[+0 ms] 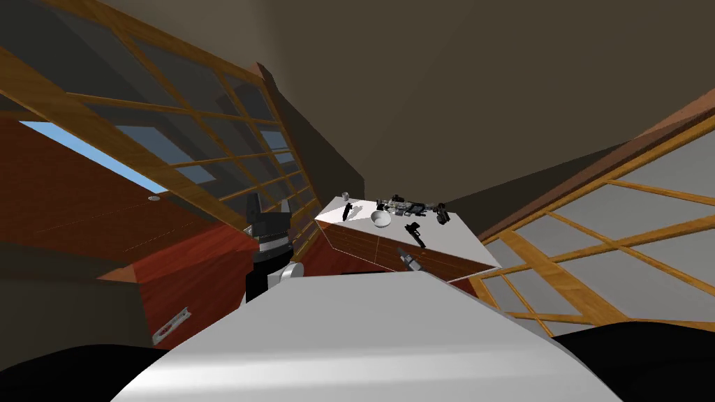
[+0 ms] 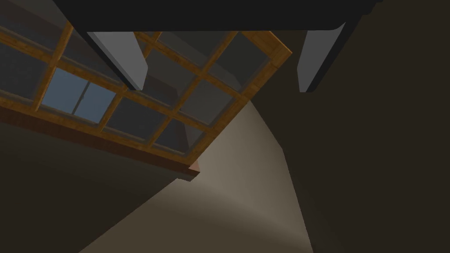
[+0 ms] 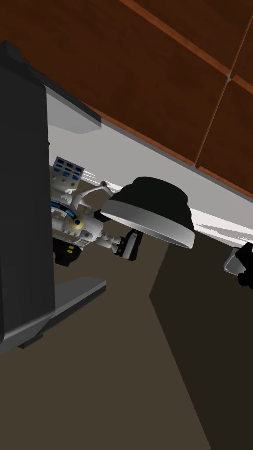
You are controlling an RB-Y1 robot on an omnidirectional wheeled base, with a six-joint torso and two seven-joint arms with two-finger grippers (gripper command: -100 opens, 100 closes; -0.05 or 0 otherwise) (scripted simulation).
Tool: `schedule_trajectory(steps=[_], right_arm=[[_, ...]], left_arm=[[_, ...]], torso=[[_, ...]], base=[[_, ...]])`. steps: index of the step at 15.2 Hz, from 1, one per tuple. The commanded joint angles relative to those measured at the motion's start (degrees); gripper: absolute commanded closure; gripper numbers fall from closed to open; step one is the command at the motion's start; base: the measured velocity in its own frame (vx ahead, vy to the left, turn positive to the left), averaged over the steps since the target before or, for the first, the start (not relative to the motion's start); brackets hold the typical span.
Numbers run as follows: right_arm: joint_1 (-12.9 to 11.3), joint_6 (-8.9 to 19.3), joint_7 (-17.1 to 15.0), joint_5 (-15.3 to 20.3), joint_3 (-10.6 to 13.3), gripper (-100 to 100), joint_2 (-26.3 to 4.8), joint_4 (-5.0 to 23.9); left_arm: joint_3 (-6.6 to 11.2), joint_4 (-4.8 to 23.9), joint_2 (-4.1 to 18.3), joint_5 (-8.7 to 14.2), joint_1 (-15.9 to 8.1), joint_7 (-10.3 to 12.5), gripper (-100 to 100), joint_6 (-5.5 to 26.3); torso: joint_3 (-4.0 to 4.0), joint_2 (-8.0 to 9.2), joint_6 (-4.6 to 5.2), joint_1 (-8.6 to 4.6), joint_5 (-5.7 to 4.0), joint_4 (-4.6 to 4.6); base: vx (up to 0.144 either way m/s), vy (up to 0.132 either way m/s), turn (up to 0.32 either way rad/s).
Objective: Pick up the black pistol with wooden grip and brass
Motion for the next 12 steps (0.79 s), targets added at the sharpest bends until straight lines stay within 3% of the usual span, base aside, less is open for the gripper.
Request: schedule_trajectory(steps=[1, 3, 4, 6, 9, 12], right_arm=[[0.93, -0.14, -1.32, 1.29, 1.61, -100, -2.86, 2.86], [0.93, -0.14, -1.32, 1.29, 1.61, -100, -3.50, 4.08], [1.47, -0.28, -2.12, 2.31, 2.88, -100, -5.67, 5.56], [1.47, -0.28, -2.12, 2.31, 2.88, -100, -5.67, 7.05], [2.48, -0.56, -3.69, 4.34, 5.38, -100, -9.91, 11.44], [2.48, -0.56, -3.69, 4.34, 5.38, -100, -9.91, 12.69]], left_arm=[[0.00, 0.00, 0.00, 0.00, 0.00, 0.00, 0, 0.00], [0.00, 0.00, 0.00, 0.00, 0.00, 0.00, 0, 0.00], [0.00, 0.00, 0.00, 0.00, 0.01, 0.00, 0, 0.00], [0.00, 0.00, 0.00, 0.00, 0.00, 0.00, 0, 0.00], [0.00, 0.00, 0.00, 0.00, 0.00, 0.00, 0, 0.00], [0.01, 0.00, 0.00, 0.00, 0.01, 0.00, 0, 0.00]], torso=[[0.00, 0.00, 0.00, 0.00, 0.00, 0.00], [0.01, 0.02, 0.00, 0.04, 0.01, 0.00], [0.01, 0.01, 0.03, -0.02, 0.00, 0.00], [0.01, 0.02, 0.01, -0.04, 0.00, 0.00], [-0.01, -0.02, 0.00, -0.04, 0.00, 0.00], [0.00, 0.00, 0.03, -0.02, 0.01, 0.00]], base=[[0.004, 0.071, 0.238], [0.007, 0.055, 0.135], [0.005, 0.053, 0.213], [0.009, 0.041, 0.137], [0.020, 0.056, 0.262], [0.012, 0.043, 0.089]])
